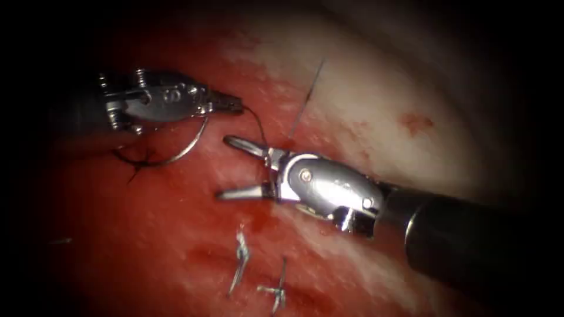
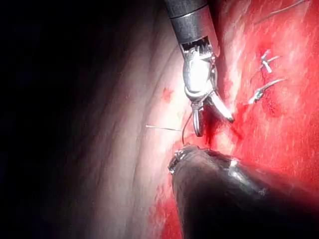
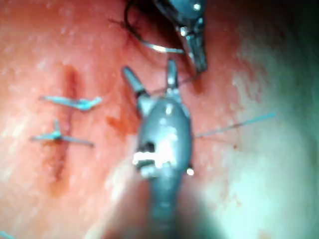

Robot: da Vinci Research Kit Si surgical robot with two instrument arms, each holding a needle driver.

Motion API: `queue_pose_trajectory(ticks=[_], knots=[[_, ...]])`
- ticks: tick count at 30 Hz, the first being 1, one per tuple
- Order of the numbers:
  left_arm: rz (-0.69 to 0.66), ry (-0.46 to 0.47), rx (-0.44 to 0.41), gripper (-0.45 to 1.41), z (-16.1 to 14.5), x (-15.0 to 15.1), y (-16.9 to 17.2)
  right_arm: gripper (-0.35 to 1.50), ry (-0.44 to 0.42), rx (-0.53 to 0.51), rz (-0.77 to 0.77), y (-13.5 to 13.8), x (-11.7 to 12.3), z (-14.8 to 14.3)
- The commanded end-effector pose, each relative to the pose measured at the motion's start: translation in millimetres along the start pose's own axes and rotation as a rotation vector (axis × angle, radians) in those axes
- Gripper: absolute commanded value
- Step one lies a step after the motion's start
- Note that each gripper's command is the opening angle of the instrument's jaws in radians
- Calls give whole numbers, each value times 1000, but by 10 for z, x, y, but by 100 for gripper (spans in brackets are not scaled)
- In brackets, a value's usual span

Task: Wound Closure

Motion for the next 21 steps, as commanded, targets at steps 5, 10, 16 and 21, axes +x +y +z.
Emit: queue_pose_trajectory(ticks=[5,10,16,21], knots=[[14,17,-19,-45,15,-6,10,101,122,-80,71,8,6,-4],[22,35,-36,-45,20,-8,24,98,109,-173,128,8,3,-6],[40,43,-44,-45,20,-11,44,71,99,-314,300,23,-4,-21],[44,43,-54,-45,22,-4,59,64,51,-409,476,36,-9,-34]])
